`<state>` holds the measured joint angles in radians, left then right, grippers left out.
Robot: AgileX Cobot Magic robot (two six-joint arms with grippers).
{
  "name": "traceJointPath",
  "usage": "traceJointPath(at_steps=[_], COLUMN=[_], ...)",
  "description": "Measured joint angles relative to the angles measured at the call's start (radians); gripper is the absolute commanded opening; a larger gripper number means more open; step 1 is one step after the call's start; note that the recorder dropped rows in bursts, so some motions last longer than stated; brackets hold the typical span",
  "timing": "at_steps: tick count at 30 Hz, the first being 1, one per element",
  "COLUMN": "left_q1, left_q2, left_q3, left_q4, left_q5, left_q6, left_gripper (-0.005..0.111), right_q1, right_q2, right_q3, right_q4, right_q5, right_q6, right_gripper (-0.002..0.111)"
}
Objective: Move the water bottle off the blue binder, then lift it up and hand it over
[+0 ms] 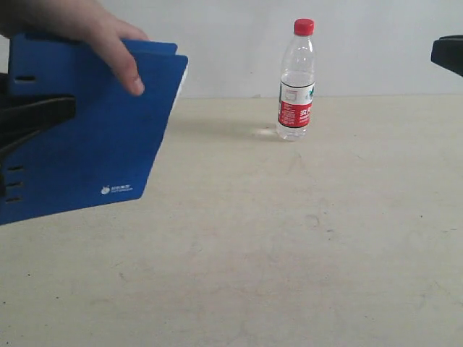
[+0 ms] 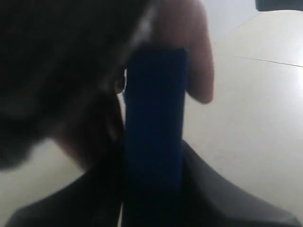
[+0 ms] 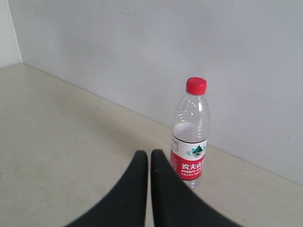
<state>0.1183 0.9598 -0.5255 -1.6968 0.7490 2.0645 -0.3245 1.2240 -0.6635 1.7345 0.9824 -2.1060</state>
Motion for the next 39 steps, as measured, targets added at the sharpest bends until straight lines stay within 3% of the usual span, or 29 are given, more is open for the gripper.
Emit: traceJointPath(at_steps=[4, 9, 10, 15, 18, 21, 25, 27, 29, 34, 39], left_q1=[0.000, 0.000, 0.000, 0.000, 0.000, 0.000, 0.000, 0.000, 0.000, 0.000, 0.000], left_q2=[0.021, 0.023, 0.023, 0.023, 0.049, 0.083, 0.097, 0.083, 0.056, -0.119, -0.491], left_q3=[-0.054, -0.067, -0.067, -0.041, -0.018, -0.004, -0.004, -0.014, -0.040, -0.086, -0.068], left_q4=[-0.001, -0.038, -0.040, -0.052, -0.050, -0.046, -0.042, -0.036, -0.036, -0.038, -0.038], left_q5=[-0.089, -0.097, -0.095, -0.110, -0.117, -0.139, -0.348, -0.591, -0.684, -0.738, -0.804], left_q6=[-0.055, -0.075, -0.079, -0.094, -0.104, -0.113, -0.169, -0.249, -0.280, -0.319, -0.378], left_gripper=[0.004, 0.007, 0.010, 0.050, 0.059, 0.049, 0.005, 0.005, 0.004, 0.004, 0.004], right_q1=[0.000, 0.000, 0.000, 0.000, 0.000, 0.000, 0.000, 0.000, 0.000, 0.000, 0.000], right_q2=[0.000, 0.000, 0.000, 0.000, 0.000, 0.000, 0.000, 0.000, 0.000, 0.000, 0.000], right_q3=[0.000, 0.000, 0.000, 0.000, 0.000, 0.001, 0.011, 0.013, 0.013, 0.013, 0.015], right_q4=[0.000, 0.000, 0.000, 0.000, 0.000, 0.000, 0.000, 0.000, 0.000, 0.000, 0.000], right_q5=[0.025, 0.029, 0.029, 0.029, 0.029, 0.029, 0.029, 0.029, 0.029, 0.031, 0.040], right_q6=[0.006, 0.010, 0.010, 0.012, 0.016, 0.027, 0.032, 0.032, 0.036, 0.038, 0.039], right_gripper=[0.000, 0.000, 0.000, 0.000, 0.000, 0.000, 0.000, 0.000, 0.000, 0.000, 0.000])
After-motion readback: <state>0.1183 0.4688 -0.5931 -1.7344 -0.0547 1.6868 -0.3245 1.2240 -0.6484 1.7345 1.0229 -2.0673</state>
